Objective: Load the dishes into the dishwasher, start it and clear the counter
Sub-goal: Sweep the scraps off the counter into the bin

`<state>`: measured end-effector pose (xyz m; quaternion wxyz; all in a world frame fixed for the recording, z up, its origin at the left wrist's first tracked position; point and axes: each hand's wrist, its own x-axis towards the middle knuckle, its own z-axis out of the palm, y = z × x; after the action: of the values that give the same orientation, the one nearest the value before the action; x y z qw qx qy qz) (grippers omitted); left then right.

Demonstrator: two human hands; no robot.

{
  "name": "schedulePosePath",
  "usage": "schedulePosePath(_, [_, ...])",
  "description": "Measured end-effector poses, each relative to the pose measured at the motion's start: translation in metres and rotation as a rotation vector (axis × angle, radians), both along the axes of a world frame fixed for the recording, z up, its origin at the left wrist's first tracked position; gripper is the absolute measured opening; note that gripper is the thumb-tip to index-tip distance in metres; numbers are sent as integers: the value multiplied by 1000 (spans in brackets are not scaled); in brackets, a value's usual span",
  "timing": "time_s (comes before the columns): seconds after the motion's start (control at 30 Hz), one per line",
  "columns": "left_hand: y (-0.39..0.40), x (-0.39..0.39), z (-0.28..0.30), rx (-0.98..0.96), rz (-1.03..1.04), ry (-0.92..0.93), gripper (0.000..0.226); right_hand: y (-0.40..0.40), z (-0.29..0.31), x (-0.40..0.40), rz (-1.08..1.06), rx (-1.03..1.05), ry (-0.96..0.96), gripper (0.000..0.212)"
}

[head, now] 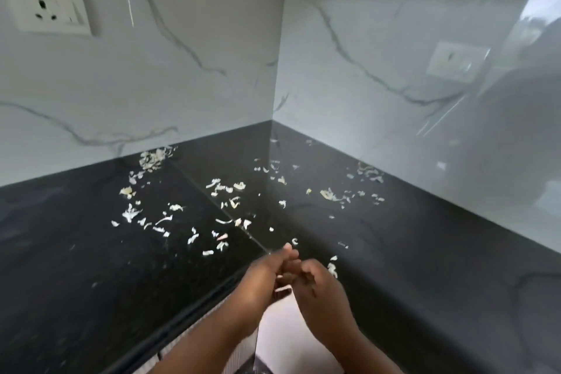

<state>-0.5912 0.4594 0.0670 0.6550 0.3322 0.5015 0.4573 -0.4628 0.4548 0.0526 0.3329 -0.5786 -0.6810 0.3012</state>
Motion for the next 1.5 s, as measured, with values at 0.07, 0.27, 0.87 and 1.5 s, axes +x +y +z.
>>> schedulePosePath(0.07, [15, -20, 13, 241, 5, 246, 36, 12, 8, 16, -72, 132, -221, 3])
schedulePosePath(0.27, [62, -120, -24, 347, 16, 1614, 104, 30, -11, 33, -356, -166, -586, 103])
schedulePosePath(0.87, [143, -139, -56, 386, -268, 1505, 112, 124, -24, -48, -103, -216, -804, 116])
schedulePosePath(1.5, [79, -261, -52, -278, 187, 1697, 126, 138, -29, -152, 1082, 519, -893, 49])
